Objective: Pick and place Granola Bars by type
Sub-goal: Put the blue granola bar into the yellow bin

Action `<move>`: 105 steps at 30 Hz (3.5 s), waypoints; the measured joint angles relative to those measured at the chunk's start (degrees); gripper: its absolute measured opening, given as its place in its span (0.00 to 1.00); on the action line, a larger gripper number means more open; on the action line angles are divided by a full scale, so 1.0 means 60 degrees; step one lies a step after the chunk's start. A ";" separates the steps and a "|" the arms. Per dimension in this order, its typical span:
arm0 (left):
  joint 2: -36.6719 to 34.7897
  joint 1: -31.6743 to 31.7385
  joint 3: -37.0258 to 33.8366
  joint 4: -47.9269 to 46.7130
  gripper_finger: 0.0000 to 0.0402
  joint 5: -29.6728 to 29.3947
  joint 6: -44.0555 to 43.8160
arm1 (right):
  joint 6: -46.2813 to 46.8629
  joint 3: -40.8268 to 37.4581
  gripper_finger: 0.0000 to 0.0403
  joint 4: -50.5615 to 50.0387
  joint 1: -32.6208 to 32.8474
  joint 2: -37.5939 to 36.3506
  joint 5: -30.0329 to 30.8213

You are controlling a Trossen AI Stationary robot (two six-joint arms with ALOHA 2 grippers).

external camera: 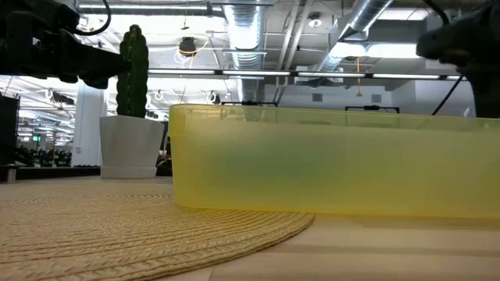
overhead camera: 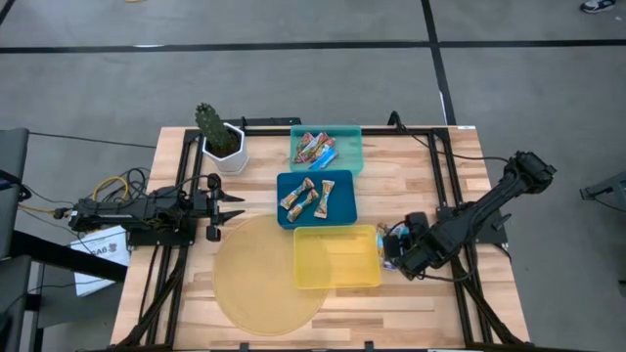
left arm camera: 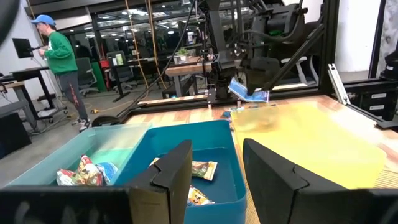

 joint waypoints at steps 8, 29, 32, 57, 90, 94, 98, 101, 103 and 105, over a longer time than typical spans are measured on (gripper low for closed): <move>0.0001 -0.0001 -0.0001 0.0000 0.34 0.0000 0.0051 | -0.0001 0.1057 0.00 -0.1544 0.0120 0.0000 0.1129; 0.0002 -0.0001 0.0000 0.0000 0.34 0.0000 0.0019 | -0.0677 0.2293 0.00 -0.2714 0.0098 0.0000 0.2132; 0.0000 -0.0001 0.0000 0.0000 0.34 -0.0002 -0.0015 | -0.1019 0.2293 0.00 -0.2306 0.0061 0.0000 0.2174; -0.0002 -0.0002 -0.0002 0.0000 0.34 0.0000 0.0067 | -0.7603 0.2293 0.00 0.4683 -0.1865 0.0000 0.2406; 0.0002 0.0002 -0.0004 0.0000 0.34 0.0000 -0.0073 | -0.8582 0.4595 0.00 0.4854 -0.2820 0.3052 -0.0261; 0.0002 0.0001 -0.0002 0.0000 0.34 0.0000 -0.0069 | -0.8418 0.4911 0.00 0.4419 -0.2801 0.3471 -0.0383; 0.0002 0.0001 -0.0002 0.0000 0.34 -0.0001 -0.0024 | -0.8410 0.5017 0.00 0.4463 -0.2783 0.3600 -0.0488; 0.0002 -0.0001 -0.0003 0.0000 0.34 0.0000 -0.0030 | -0.8408 0.5017 0.00 0.4453 -0.2783 0.3604 -0.0558; 0.0002 -0.0002 -0.0002 0.0000 0.34 0.0000 0.0000 | -0.8408 0.5017 0.00 0.4392 -0.2780 0.3603 -0.0574; 0.0002 0.0002 0.0000 0.0000 0.34 0.0000 -0.0014 | -0.8405 0.5023 0.00 0.4331 -0.2722 0.3680 -0.0662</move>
